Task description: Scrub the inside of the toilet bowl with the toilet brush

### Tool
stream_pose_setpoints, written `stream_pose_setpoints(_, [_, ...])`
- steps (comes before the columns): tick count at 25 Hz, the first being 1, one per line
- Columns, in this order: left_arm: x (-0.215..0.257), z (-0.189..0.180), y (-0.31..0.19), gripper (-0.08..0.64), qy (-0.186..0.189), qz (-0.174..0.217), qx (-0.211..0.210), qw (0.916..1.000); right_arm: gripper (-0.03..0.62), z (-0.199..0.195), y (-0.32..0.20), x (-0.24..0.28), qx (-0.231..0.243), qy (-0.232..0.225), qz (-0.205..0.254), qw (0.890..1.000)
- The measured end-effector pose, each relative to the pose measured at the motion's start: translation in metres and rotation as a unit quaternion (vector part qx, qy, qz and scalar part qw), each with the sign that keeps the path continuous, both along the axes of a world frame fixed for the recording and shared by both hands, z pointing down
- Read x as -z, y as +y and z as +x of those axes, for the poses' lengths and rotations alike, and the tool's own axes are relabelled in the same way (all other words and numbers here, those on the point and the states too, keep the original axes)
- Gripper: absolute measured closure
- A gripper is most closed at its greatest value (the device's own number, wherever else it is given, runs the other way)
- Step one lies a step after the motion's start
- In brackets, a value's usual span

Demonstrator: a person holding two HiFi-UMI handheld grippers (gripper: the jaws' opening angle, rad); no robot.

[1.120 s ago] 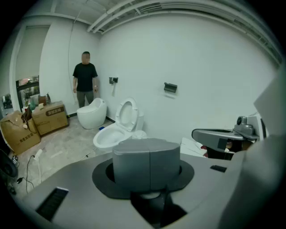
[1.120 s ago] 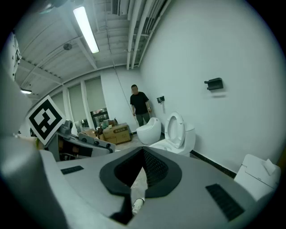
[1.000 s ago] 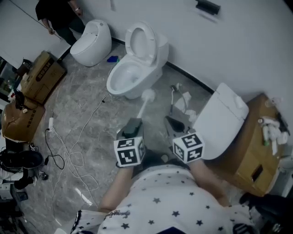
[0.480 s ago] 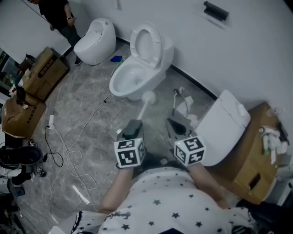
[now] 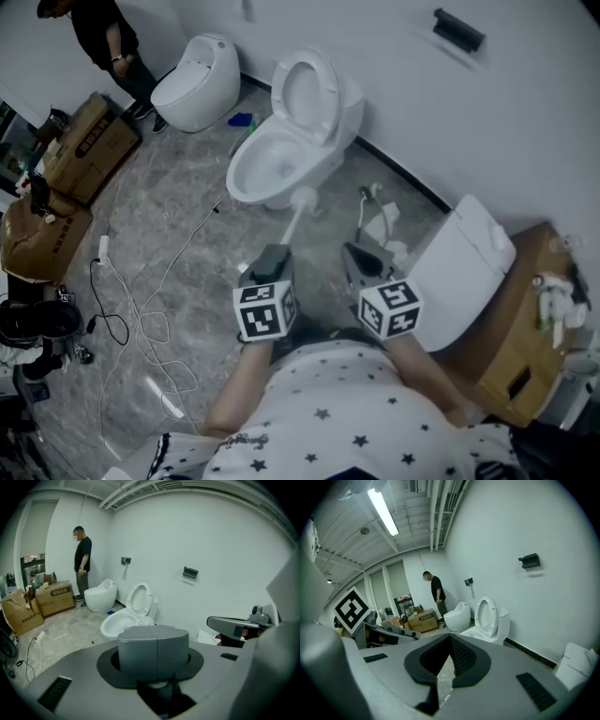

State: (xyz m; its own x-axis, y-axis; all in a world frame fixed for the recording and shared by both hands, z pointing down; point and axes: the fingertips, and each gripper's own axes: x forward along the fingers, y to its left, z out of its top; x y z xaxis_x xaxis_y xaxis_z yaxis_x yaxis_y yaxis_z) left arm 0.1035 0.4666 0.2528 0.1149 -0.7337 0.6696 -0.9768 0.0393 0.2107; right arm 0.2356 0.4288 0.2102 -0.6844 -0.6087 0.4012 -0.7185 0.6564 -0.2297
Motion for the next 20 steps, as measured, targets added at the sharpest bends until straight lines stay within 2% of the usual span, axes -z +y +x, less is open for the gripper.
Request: stream_pose_setpoints(20, [-0.008, -0.092, -0.083, 0.405, 0.006, -0.019, -0.025, 0.9995, 0.586, -0.096, -0.086, -0.001, -0.007, 0.000, -0.001, 1.000])
